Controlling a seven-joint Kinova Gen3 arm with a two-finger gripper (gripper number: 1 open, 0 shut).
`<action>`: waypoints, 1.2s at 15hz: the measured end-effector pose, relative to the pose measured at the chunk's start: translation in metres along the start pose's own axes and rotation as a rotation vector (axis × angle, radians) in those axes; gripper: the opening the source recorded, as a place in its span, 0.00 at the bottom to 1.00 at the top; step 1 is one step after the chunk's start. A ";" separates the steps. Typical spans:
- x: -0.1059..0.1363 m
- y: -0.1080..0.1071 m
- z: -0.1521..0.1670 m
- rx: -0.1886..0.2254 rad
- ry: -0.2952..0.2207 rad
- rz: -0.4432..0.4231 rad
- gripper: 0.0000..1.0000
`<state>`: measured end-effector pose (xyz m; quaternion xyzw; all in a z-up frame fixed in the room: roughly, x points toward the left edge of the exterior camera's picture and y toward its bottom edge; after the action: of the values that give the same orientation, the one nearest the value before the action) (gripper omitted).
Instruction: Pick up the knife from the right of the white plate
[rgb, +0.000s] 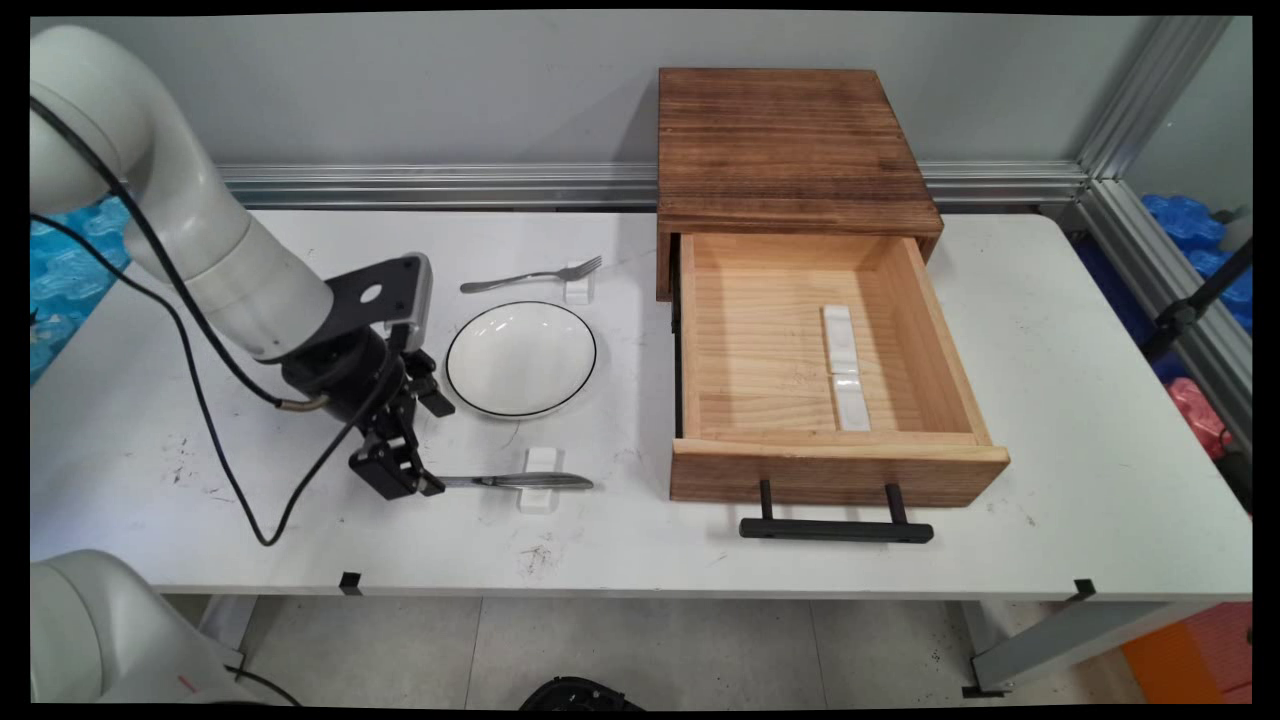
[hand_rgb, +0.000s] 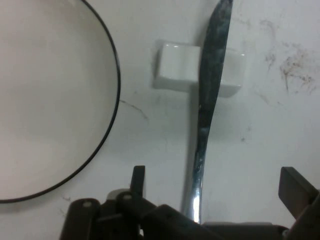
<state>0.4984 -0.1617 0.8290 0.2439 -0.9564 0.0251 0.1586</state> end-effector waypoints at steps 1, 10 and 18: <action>0.000 0.001 0.003 0.001 -0.001 0.002 1.00; -0.002 0.001 0.023 0.000 0.011 0.054 1.00; 0.000 -0.006 0.041 0.005 0.035 0.069 1.00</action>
<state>0.4891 -0.1720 0.7902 0.2108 -0.9613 0.0371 0.1737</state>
